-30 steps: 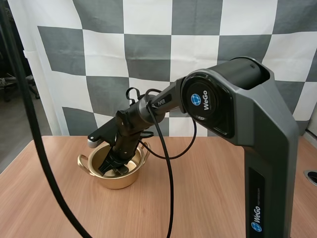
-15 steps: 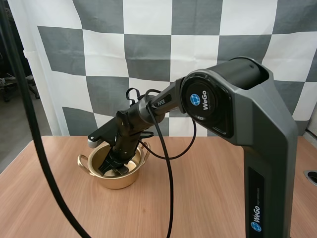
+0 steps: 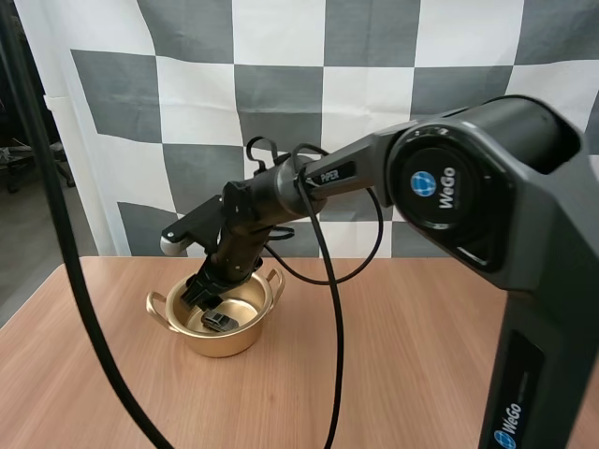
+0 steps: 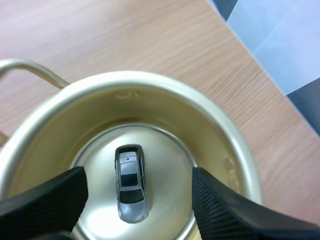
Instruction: Open the pot, put the car inside, and close it
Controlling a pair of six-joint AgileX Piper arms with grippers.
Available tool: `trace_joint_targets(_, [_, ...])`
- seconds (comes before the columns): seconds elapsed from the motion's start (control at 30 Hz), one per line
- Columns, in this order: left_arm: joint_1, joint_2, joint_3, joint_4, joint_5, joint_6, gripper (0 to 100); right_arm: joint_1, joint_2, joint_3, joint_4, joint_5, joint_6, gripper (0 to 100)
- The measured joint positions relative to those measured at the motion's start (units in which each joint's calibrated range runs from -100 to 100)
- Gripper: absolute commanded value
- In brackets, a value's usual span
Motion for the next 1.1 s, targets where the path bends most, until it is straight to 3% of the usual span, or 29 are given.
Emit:
trace_joint_targets(0.17, [0.00,1.2,0.0,1.6,0.2,-0.3,0,-1.3,-7.3,0.0,-0.1,4.4,0.2,99])
trace_joint_targets(0.33, [0.00,4.4,0.5,2.0,1.6,-0.7,0,-6.3,-17.8,0.0,-0.2,6.2,2.3,92])
trace_joint_targets(0.43, [0.00,6.9,2.4,2.0,1.6,-0.7,0,-9.6,-22.8,0.0,-0.2,9.1,2.3,69])
trace_joint_targets(0.53, [0.00,9.3,6.2,2.1,1.6,-0.7,0,-13.2,-27.4,0.0,-0.1,12.4,2.3,27])
trace_joint_targets(0.57, [0.00,10.0,7.8,2.0,1.6,-0.7,0,-14.4,-28.8,0.0,0.3,13.6,2.3,9])
trace_joint_targets(0.6, [0.00,10.5,9.1,2.0,1.6,-0.7,0,-15.3,-29.9,0.0,0.3,14.5,2.3,0])
trace_joint_targets(0.87, [0.00,13.0,24.5,-3.1,-8.8,1.0,0,-23.9,-39.5,0.0,0.7,17.7,2.3,0])
trace_joint_targets(1.1, [0.00,13.0,38.8,-5.7,-23.5,5.1,0,-24.8,-46.3,0.0,0.3,18.8,2.3,0])
